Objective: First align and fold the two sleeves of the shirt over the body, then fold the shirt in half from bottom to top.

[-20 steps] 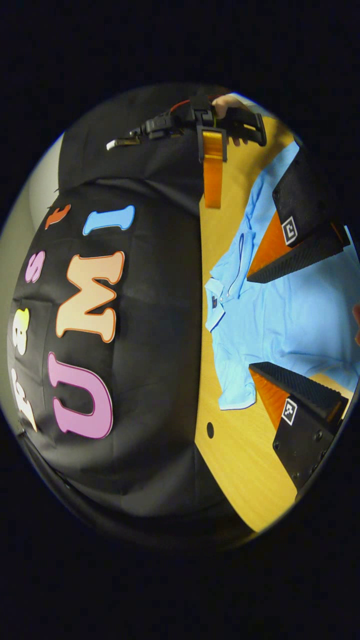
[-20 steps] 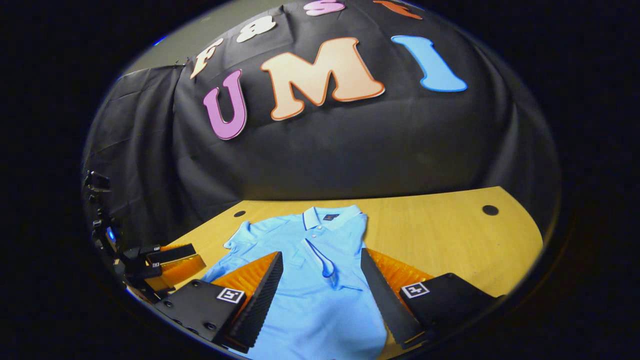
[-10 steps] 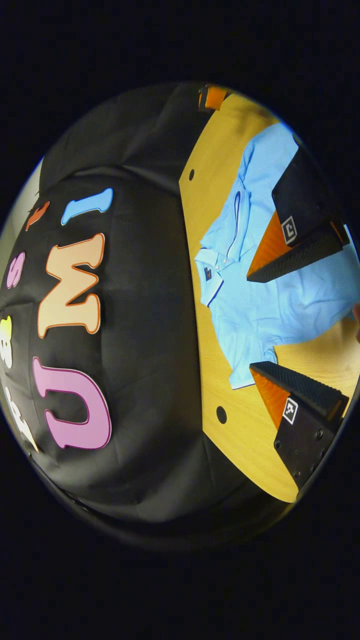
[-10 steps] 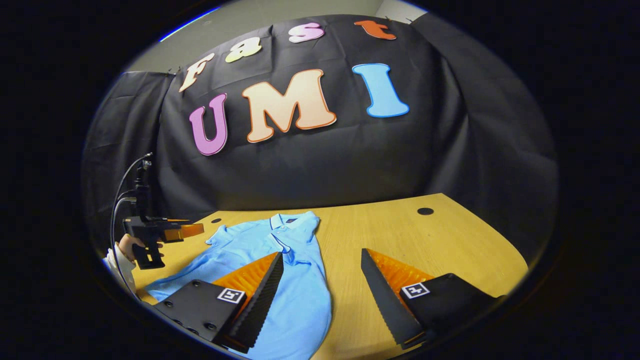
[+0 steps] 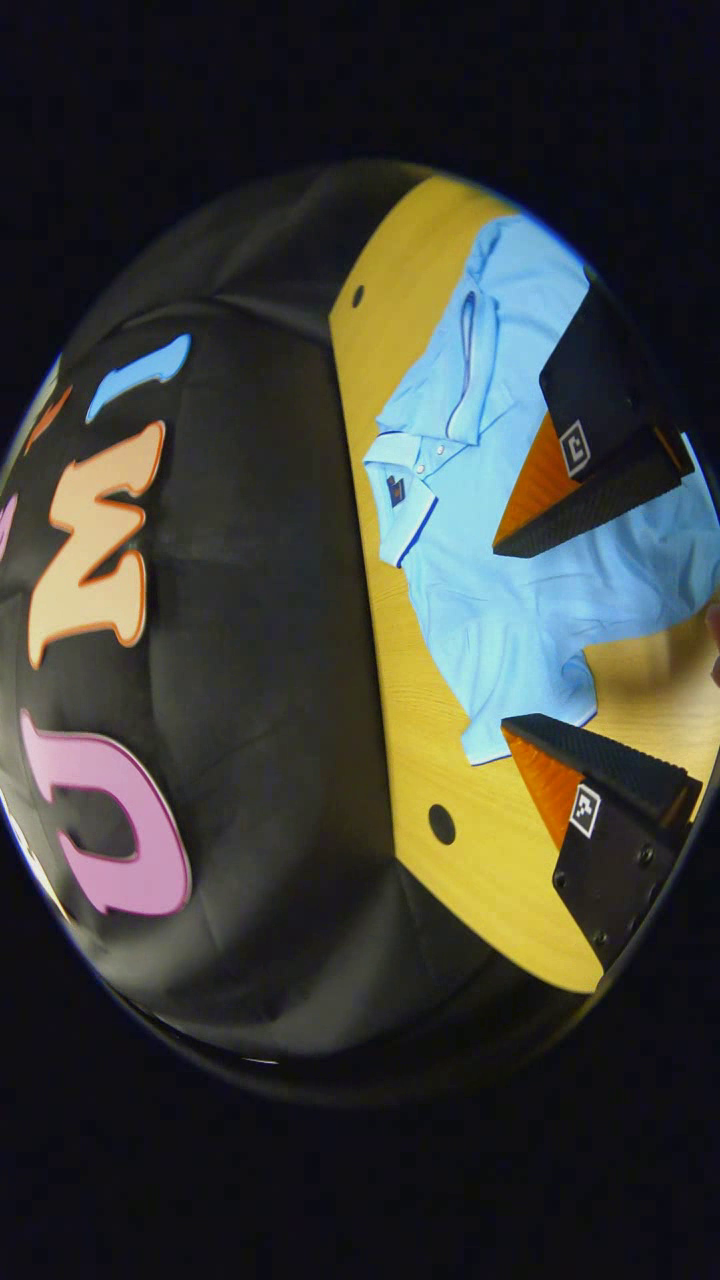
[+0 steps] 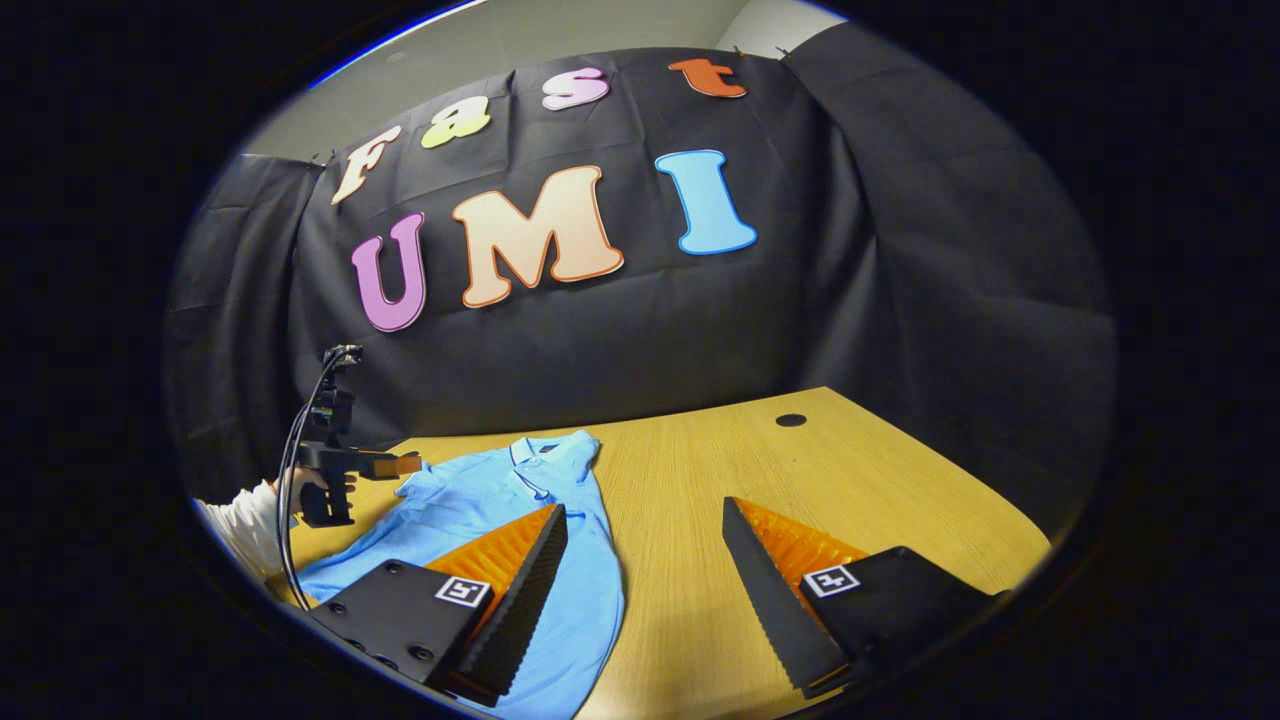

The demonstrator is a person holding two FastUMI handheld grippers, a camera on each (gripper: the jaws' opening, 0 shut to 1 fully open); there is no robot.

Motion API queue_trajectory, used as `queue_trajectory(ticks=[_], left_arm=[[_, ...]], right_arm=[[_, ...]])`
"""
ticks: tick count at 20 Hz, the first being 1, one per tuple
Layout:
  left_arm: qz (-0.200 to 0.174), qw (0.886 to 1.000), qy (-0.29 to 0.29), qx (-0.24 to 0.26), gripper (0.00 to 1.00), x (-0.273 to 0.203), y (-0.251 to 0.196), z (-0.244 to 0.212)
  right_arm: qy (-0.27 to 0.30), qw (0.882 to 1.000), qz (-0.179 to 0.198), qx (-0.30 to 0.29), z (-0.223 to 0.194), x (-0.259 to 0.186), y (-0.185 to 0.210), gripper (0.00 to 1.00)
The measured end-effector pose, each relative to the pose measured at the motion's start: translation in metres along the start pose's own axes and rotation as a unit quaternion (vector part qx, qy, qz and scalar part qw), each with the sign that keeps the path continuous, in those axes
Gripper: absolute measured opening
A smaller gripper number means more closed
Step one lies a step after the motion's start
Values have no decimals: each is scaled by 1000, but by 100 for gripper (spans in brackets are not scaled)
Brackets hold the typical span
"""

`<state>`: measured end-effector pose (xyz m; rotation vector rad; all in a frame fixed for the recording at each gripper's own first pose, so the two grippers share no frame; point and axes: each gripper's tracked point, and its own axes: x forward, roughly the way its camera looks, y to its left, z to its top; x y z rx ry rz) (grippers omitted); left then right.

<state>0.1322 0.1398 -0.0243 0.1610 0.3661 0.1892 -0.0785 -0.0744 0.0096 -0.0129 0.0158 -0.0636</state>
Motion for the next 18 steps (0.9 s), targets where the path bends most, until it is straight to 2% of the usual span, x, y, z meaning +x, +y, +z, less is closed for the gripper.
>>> queue_trajectory(ticks=[1, 4, 13, 18], left_arm=[[10, 1000, 2, -10, 94, 7, 13, -1], [38, 999, 17, 5, 95, 30, 44, -8], [39, 995, 88, -21, 92, 57, 60, -44], [26, 995, 95, -24, 92, 55, 55, -47]], right_arm=[[-3, 1000, -5, -3, 0, -3, -1, 97], [-3, 1000, -19, -3, -5, -13, -3, 97], [-19, 999, -38, -2, 3, -42, -5, 97], [-17, 999, -36, 0, 2, -44, -6, 97]])
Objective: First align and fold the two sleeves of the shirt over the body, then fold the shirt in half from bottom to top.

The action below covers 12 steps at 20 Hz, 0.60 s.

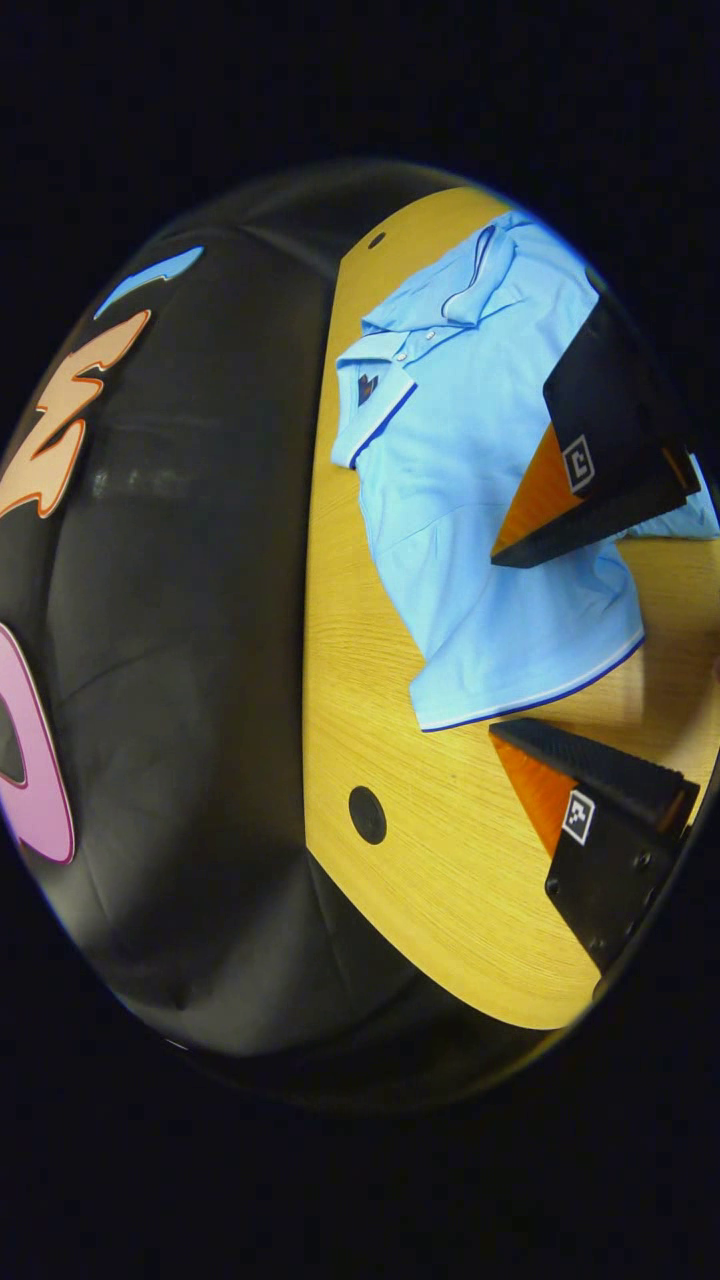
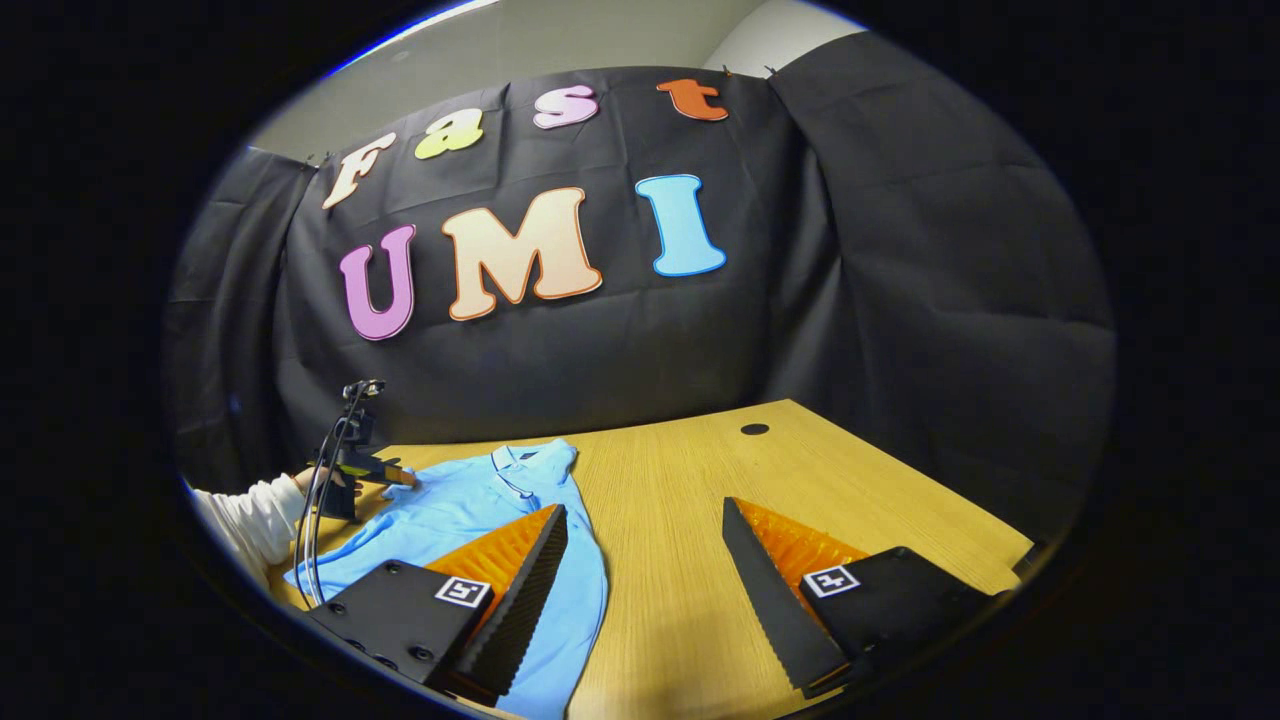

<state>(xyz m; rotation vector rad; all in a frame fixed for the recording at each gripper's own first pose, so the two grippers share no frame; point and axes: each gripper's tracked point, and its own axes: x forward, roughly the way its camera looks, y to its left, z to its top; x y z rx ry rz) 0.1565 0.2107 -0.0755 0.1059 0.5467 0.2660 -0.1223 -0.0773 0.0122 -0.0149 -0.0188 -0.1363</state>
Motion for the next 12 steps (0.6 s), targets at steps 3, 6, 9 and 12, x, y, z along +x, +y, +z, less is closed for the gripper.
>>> queue_trajectory(ticks=[3, 6, 9, 12], left_arm=[[-17, 1000, 7, 3, 66, 0, -9, 0], [-34, 999, 11, 0, 25, 0, -20, -1], [-33, 999, 18, 11, 1, -1, -21, 0], [-38, 999, 5, 17, 0, -9, -25, 14]], right_arm=[[4, 1000, 5, 8, -3, -1, 0, 97], [2, 1000, 5, 11, -3, -2, -2, 97], [3, 1000, 7, 15, -7, -6, -4, 97], [8, 1000, 5, 16, -13, -7, -7, 97]])
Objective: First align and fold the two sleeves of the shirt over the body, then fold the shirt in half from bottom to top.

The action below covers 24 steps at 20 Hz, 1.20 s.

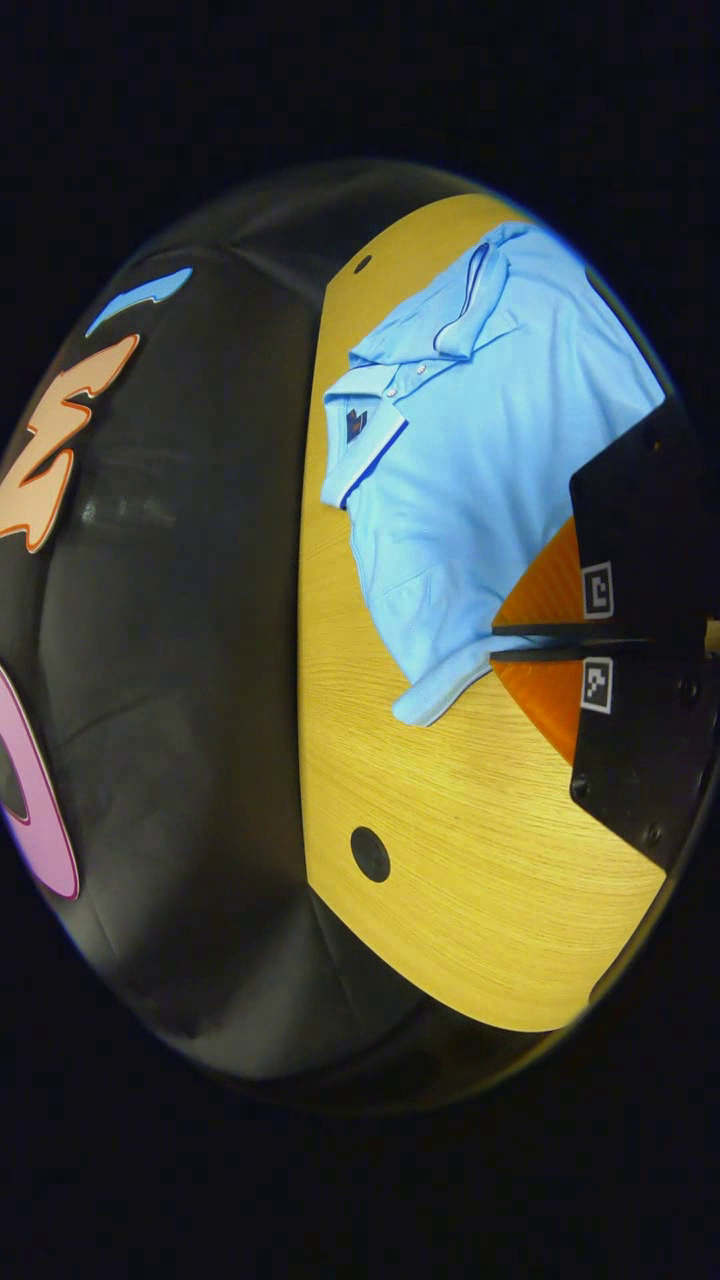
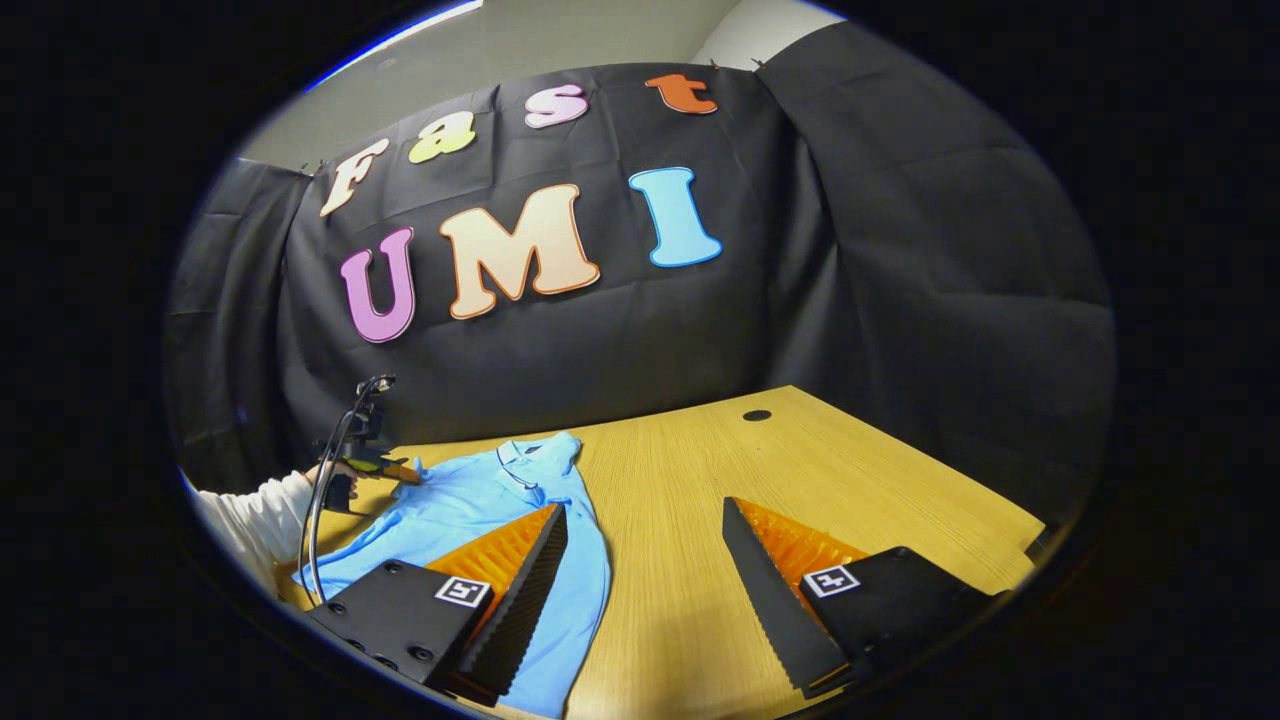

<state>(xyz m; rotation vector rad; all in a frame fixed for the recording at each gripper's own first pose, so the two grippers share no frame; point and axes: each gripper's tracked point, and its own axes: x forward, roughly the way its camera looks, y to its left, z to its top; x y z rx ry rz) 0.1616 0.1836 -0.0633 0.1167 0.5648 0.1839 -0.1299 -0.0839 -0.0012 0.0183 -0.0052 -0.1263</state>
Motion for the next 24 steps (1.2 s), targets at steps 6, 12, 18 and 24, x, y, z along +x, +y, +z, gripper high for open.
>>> queue_trajectory(ticks=[6, 12, 18, 24], left_arm=[[-66, 995, -69, -4, 0, -52, -69, 69], [-132, 984, -99, 60, 0, -85, -171, 94], [-166, 969, -94, 157, 0, -81, -262, 72], [-188, 962, -51, 189, 7, -61, -308, 31]], right_arm=[[12, 1000, 10, 1, -7, 7, 5, 97], [20, 1000, 20, 0, -12, 8, 6, 97], [35, 999, 25, -3, -24, 2, 3, 98], [43, 998, 42, -3, -29, 2, 11, 97]])
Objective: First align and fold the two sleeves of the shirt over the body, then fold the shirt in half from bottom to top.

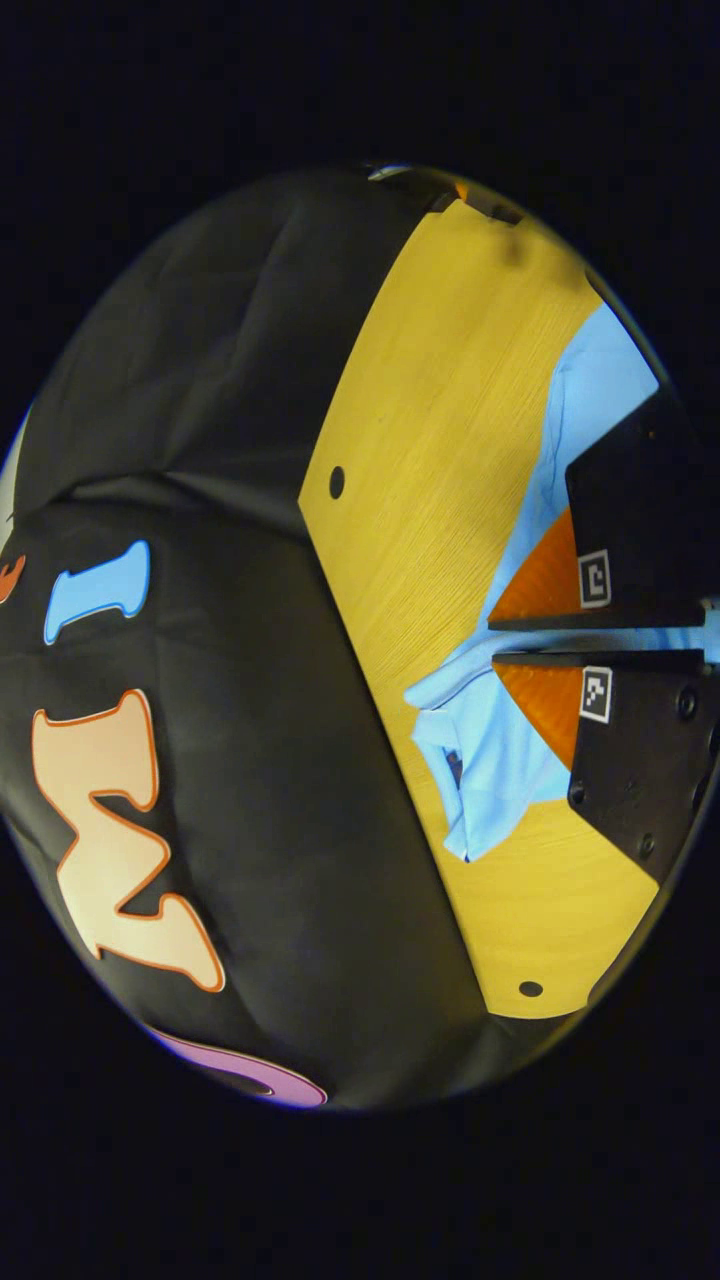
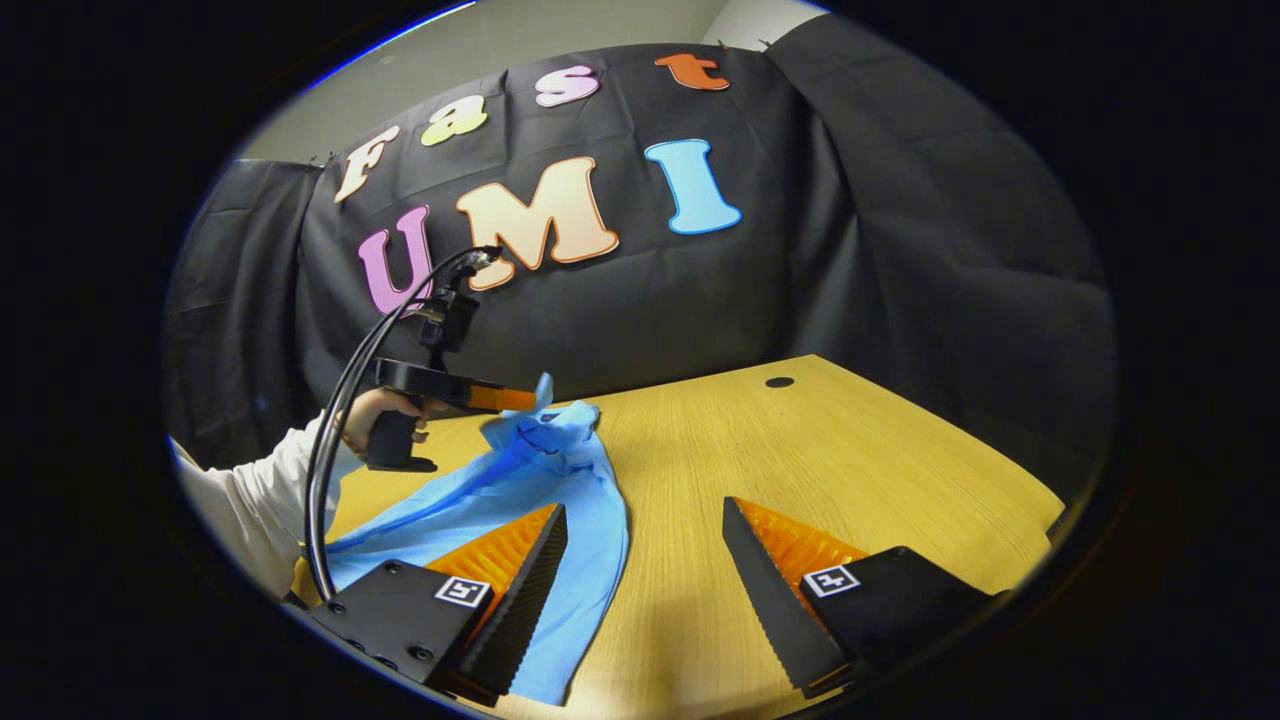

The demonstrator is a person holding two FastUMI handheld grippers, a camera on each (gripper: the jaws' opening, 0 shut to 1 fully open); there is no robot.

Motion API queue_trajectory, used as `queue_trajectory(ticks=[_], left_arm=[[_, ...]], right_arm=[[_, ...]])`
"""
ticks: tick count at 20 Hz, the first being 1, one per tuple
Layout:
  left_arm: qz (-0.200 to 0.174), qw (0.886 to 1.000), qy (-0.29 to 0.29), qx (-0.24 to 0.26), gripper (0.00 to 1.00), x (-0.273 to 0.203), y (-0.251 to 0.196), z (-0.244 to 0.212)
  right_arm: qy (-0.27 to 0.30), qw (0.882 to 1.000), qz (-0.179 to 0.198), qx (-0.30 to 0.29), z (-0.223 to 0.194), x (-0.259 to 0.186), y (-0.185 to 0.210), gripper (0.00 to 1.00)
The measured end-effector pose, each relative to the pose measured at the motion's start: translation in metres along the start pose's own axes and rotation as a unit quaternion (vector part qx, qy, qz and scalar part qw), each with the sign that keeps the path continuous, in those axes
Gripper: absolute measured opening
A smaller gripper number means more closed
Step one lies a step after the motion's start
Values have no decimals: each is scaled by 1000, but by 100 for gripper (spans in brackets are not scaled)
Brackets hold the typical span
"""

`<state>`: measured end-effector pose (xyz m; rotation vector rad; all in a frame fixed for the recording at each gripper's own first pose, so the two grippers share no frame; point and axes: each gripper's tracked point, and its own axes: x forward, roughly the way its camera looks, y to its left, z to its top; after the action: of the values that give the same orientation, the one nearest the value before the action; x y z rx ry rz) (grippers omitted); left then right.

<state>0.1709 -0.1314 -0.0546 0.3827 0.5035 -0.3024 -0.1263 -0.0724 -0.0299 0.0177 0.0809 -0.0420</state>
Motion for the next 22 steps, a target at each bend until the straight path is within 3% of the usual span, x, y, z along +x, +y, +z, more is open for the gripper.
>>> queue_trajectory(ticks=[1, 3, 5, 6, 7, 15, 22], left_arm=[[-4, 1000, -5, -1, 7, -4, -4, 0], [12, 1000, -16, 5, 30, -16, 5, 0], [48, 998, -28, 14, 77, -36, 27, 2], [62, 998, -31, 14, 76, -49, 37, -1], [65, 997, -34, 10, 85, -61, 43, -5], [89, 996, -13, -16, 87, -197, 74, -95], [67, 996, 14, -54, 86, -276, 52, -195]], right_arm=[[4, 1000, 3, -3, -3, 0, 1, 97], [15, 1000, 10, -9, -10, 2, 5, 97], [26, 999, 18, -17, -18, 1, 13, 97], [32, 999, 24, -21, -22, 1, 17, 97], [38, 998, 32, -24, -27, 1, 23, 97], [92, 989, 86, -74, -70, -13, 62, 98], [139, 981, 96, -96, -109, -34, 70, 98]])
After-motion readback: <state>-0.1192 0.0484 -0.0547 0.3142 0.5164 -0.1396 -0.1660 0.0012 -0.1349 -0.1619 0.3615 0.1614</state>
